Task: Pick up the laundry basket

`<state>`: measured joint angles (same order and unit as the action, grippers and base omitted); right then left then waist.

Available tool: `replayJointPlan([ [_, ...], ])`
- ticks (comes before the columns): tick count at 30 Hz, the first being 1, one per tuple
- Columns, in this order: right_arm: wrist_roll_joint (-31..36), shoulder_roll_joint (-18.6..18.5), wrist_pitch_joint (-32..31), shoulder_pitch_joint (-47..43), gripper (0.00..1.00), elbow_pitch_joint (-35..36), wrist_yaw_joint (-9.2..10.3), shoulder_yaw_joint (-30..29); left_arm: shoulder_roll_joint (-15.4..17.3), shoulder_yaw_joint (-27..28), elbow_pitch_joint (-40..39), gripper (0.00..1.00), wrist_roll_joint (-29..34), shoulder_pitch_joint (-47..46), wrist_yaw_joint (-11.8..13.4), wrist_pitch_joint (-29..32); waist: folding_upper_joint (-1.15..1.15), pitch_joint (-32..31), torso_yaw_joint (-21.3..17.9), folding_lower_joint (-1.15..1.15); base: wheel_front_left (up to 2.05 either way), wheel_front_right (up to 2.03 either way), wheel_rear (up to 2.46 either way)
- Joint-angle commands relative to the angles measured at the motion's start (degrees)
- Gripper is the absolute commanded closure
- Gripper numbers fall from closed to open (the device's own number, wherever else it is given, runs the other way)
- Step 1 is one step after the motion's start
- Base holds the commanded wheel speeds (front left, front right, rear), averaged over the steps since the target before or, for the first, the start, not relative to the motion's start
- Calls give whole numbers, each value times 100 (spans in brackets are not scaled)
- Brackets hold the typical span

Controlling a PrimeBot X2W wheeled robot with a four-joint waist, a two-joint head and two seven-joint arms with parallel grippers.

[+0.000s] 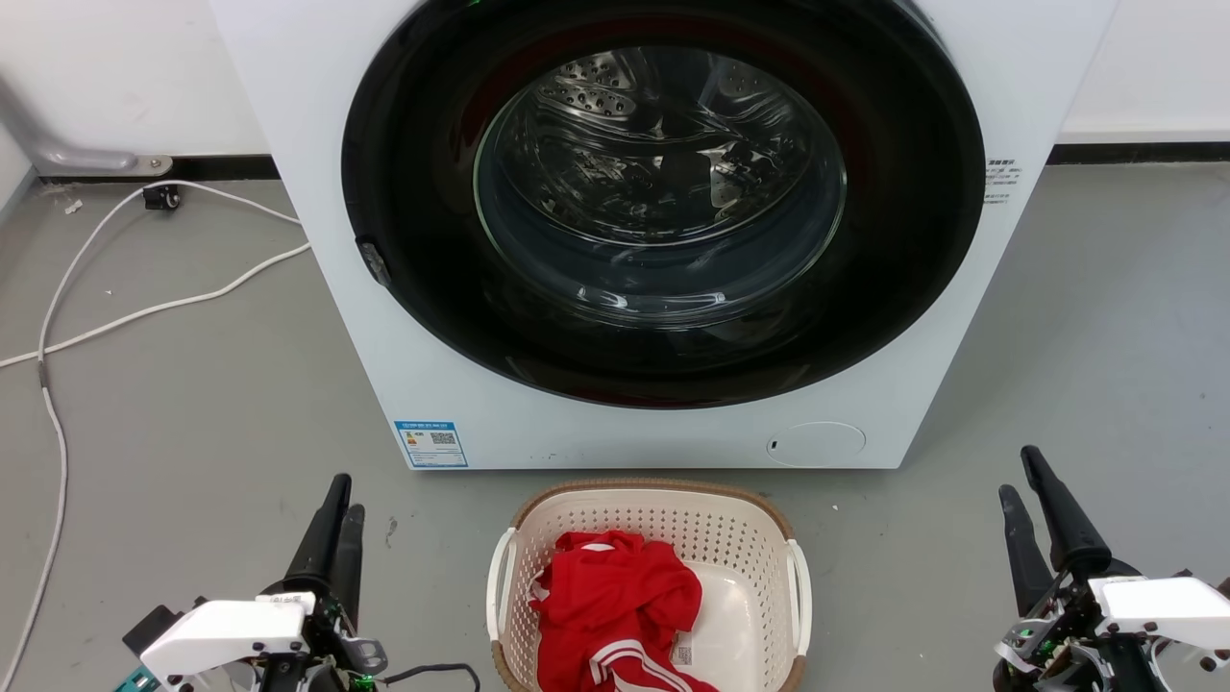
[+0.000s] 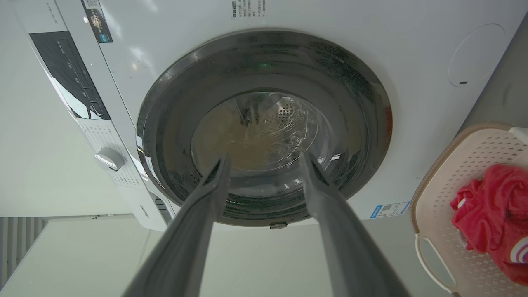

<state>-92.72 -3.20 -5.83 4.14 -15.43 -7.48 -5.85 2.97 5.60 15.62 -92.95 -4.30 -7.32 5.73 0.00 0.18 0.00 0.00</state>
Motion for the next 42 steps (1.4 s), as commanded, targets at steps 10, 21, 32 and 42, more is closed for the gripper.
replayJointPlan([
  [10,304,-11,329,44,0,277,-1,190,23,-183,-223,0,346,-133,-5,-335,0,6,10,0,0,0,0],
  [21,1709,-2,602,-11,0,557,-1,106,19,-199,-615,0,1611,-123,-6,-606,0,8,20,0,0,0,0],
  [32,3729,3,846,-126,0,821,-1,100,16,-619,-840,0,3388,-96,331,-844,0,-7,39,0,0,0,0],
  [42,4883,7,1040,-252,0,873,-1,133,13,-826,-852,0,4518,-57,535,-1039,0,-30,53,0,0,0,0],
])
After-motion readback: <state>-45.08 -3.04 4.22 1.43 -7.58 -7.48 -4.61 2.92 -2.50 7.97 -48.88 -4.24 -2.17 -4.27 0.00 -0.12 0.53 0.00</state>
